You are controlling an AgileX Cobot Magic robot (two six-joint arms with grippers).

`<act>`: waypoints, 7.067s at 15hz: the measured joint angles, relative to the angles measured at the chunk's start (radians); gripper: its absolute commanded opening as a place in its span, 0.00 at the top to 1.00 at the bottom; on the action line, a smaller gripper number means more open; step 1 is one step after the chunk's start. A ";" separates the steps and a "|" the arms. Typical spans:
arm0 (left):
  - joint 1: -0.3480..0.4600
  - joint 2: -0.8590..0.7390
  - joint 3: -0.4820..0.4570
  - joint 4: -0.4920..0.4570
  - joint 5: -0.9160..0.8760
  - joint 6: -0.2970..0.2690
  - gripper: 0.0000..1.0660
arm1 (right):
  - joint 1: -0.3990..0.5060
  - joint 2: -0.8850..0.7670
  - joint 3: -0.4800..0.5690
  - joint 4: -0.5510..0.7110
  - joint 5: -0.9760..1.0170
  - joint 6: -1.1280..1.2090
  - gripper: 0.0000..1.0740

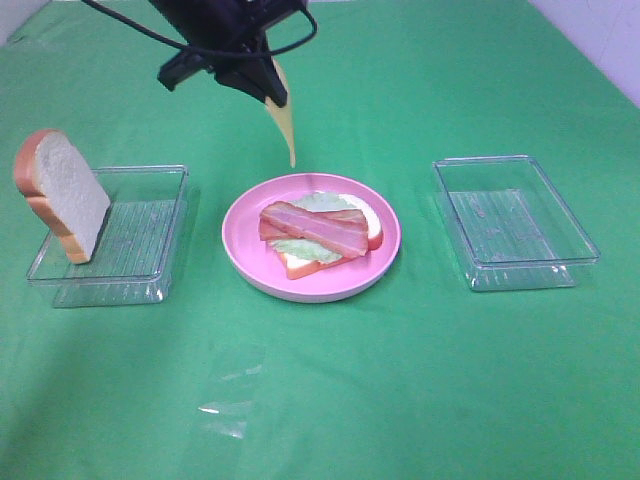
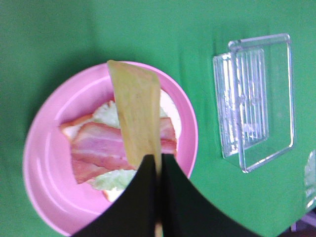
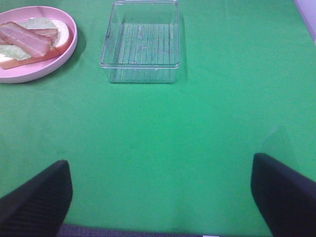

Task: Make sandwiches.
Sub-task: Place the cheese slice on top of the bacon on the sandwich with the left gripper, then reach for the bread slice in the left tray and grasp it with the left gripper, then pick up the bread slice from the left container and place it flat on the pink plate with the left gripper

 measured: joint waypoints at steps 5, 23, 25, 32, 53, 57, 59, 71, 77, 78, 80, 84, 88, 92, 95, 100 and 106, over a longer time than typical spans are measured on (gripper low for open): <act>-0.085 0.141 0.000 -0.282 -0.018 0.174 1.00 | 0.000 0.000 0.000 0.000 0.000 0.000 0.10; -0.085 0.197 0.000 0.100 0.020 0.048 0.83 | 0.000 0.000 0.000 0.000 0.000 0.000 0.10; -0.085 0.197 -0.029 0.145 0.022 0.036 0.42 | 0.000 0.000 0.000 0.000 0.000 0.000 0.10; -0.085 0.108 -0.224 0.227 0.025 0.016 0.04 | 0.000 0.000 0.000 0.000 0.000 0.000 0.10; 0.264 -0.577 0.462 0.510 0.025 0.035 0.04 | 0.000 0.000 0.000 0.000 0.000 0.000 0.10; 0.357 -0.587 0.565 0.507 0.026 0.069 0.04 | 0.000 0.000 0.000 0.000 0.000 0.000 0.10; 0.379 -0.587 0.606 0.497 0.026 0.097 0.04 | 0.000 0.000 0.000 0.000 0.000 0.000 0.10; 0.379 -0.364 0.647 0.388 -0.157 0.160 0.04 | 0.000 0.000 0.000 0.000 0.000 0.000 0.10; 0.379 -0.264 0.652 0.356 -0.256 0.180 0.11 | 0.000 0.000 0.000 0.000 0.000 0.000 0.10; 0.379 -0.262 0.652 0.346 -0.269 0.183 0.16 | 0.000 0.000 0.000 0.000 0.000 0.000 0.10; 0.379 -0.262 0.652 0.340 -0.282 0.183 0.34 | 0.000 0.000 0.000 0.000 0.000 0.000 0.10; 0.379 -0.262 0.652 0.325 -0.282 0.183 0.84 | 0.000 0.000 0.000 0.000 0.000 0.000 0.10; 0.379 -0.262 0.652 0.305 -0.280 0.187 0.99 | 0.000 0.000 0.000 0.000 0.000 0.000 0.10; 0.379 -0.267 0.644 0.233 -0.261 0.187 0.99 | 0.000 0.000 0.000 0.000 0.000 0.000 0.10; 0.372 -0.309 0.614 0.176 -0.246 0.187 0.99 | 0.000 0.000 0.000 0.000 0.000 0.000 0.10; 0.292 -0.335 0.467 -0.006 -0.178 0.237 0.99 | 0.000 0.000 0.000 0.000 0.000 0.000 0.10; 0.136 -0.330 0.456 -0.163 -0.294 0.314 0.99 | 0.000 0.000 0.000 0.000 0.000 0.000 0.10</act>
